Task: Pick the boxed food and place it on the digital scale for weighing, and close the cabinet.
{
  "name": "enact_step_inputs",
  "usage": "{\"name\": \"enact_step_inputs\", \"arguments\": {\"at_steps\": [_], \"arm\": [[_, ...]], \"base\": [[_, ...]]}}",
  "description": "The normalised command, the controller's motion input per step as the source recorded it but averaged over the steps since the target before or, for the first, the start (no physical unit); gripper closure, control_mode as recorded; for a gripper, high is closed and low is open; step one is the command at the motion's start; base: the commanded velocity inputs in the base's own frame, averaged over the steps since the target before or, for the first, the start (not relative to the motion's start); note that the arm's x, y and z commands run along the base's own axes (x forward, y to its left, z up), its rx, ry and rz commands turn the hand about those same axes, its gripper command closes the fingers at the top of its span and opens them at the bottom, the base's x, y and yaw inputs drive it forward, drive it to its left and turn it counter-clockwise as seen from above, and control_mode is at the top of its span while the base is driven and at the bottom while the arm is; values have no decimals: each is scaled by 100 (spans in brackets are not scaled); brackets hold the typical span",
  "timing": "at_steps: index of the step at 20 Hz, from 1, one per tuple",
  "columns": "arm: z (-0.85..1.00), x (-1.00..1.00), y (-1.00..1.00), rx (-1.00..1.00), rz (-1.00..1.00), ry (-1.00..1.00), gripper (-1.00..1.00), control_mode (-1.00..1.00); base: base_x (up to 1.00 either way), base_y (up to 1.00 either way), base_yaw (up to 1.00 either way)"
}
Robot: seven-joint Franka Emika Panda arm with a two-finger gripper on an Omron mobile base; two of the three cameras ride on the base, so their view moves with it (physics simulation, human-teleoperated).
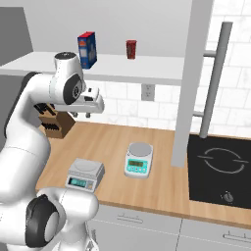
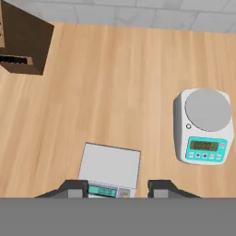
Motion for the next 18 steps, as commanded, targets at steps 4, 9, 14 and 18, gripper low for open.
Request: {"name": "enact_step_inputs", "arguments": {"at_steps": [4,9,14,18], "arm": [[0,-29,1,0,0,-13,-100,-100],[48,-44,4,-1,1,-40,-100,-100],[85,-29,2,0,0,-27,-100,-100],[80,-22,0,0,0,-30,-100,-100]], "base": [[0,0,0],[0,0,0],[0,0,0],[0,0,0]]}}
